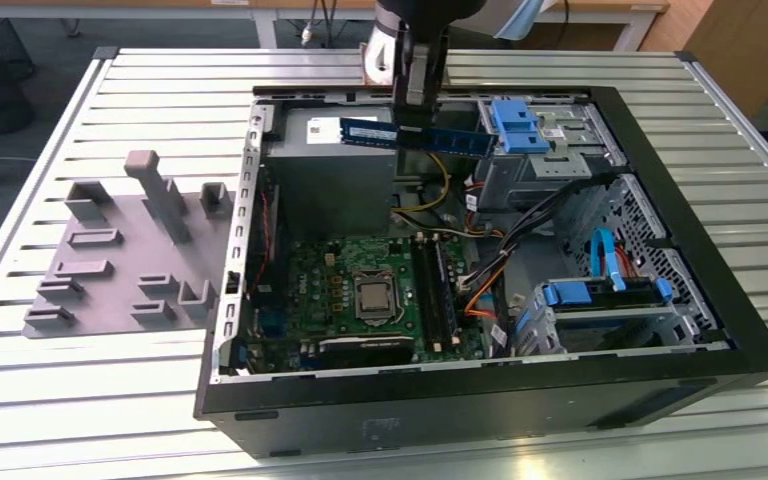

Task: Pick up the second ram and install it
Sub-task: 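Insert the second ram into the second slot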

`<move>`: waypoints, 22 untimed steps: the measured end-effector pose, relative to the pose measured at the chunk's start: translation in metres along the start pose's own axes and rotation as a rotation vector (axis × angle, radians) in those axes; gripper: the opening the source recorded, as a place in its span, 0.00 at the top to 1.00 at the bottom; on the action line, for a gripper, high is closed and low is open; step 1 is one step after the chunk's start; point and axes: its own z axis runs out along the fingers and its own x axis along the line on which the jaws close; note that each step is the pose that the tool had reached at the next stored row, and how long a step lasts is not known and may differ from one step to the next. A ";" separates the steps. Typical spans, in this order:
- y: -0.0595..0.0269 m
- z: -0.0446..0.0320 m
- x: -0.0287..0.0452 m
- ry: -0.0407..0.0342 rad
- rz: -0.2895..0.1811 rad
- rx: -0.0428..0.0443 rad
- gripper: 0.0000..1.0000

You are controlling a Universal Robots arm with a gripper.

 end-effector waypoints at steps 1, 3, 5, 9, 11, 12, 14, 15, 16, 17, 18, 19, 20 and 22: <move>0.0000 0.0000 0.0000 0.0000 0.000 0.0000 0.86; 0.0000 0.0000 0.0000 -0.0001 0.000 0.0000 0.86; 0.0000 0.0000 0.0000 -0.0001 0.000 0.0000 0.86; 0.0000 0.0000 0.0000 0.0000 0.003 0.0001 0.86; 0.0000 0.0001 0.0000 -0.0002 0.019 0.0008 0.86; 0.0000 0.0001 0.0000 -0.0003 0.033 0.0013 0.86; 0.0000 0.0002 0.0000 -0.0006 0.067 0.0026 0.86; 0.0000 0.0003 0.0000 -0.0007 0.085 0.0033 0.86; 0.0000 0.0005 0.0000 -0.0010 0.103 0.0040 0.86; 0.0000 0.0006 0.0000 -0.0011 0.121 0.0047 0.86; 0.0000 0.0008 0.0000 -0.0013 0.141 0.0054 0.86; 0.0000 0.0009 0.0000 -0.0014 0.159 0.0061 0.86; 0.0000 0.0011 0.0000 -0.0016 0.176 0.0068 0.86; 0.0000 0.0014 0.0000 -0.0019 0.213 0.0082 0.86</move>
